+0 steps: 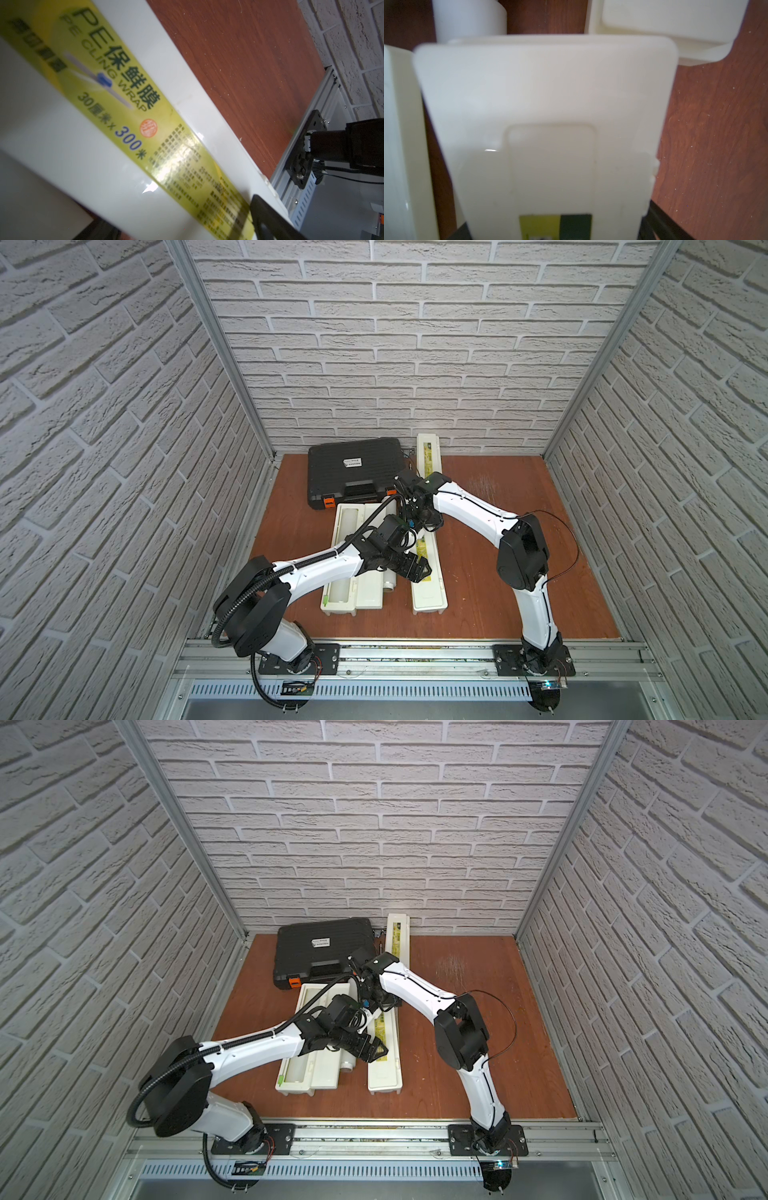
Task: Put plastic wrap rolls into dispensers
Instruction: Close the lid on the plastic wrap cutting box.
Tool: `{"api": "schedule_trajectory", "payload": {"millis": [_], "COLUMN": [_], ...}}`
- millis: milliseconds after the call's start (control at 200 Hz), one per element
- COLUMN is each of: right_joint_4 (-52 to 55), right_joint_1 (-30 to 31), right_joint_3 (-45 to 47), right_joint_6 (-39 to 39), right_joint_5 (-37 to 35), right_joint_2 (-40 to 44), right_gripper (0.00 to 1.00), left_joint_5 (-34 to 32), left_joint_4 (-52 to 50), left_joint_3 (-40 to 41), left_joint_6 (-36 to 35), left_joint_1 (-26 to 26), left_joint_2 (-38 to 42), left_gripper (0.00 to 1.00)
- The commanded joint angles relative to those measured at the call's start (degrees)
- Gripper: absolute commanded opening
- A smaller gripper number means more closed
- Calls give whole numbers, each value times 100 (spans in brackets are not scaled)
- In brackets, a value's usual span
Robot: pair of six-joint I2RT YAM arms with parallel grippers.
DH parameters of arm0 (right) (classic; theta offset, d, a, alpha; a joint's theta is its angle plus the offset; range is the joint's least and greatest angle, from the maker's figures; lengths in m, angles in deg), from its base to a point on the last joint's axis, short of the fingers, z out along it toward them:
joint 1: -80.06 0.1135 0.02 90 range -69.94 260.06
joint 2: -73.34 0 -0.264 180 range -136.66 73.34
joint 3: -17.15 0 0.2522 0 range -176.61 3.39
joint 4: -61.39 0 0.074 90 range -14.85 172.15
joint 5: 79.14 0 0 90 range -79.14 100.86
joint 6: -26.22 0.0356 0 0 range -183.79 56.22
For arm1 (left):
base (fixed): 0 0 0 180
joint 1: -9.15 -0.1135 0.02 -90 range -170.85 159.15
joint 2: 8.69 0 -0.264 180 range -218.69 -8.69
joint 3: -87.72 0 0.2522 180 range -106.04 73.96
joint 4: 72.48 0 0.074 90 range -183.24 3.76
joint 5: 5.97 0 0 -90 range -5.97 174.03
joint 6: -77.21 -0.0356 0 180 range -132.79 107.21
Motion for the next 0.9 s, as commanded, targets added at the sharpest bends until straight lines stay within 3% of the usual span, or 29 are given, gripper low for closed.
{"api": "schedule_trajectory", "payload": {"millis": [0,640,730,895], "right_joint_4": [-554,-836,-905,-976], "right_joint_1": [-45,-197,-213,-245], "right_joint_3": [-105,213,274,319], "right_joint_6": [216,498,534,444], "right_joint_5": [-239,-315,-264,-144], "right_joint_2": [53,-11,-26,-14], "right_gripper": [69,71,74,93], "left_joint_5": [-255,-390,-375,-264], "left_joint_4": [-369,-1083,-1203,-1366], "left_joint_3": [116,-173,-171,-228], "left_joint_6": [-117,-187,-173,-140], "left_joint_1": [-11,-116,-183,-246], "left_joint_2": [-287,-772,-858,-1123], "left_gripper": [92,90,87,83]}}
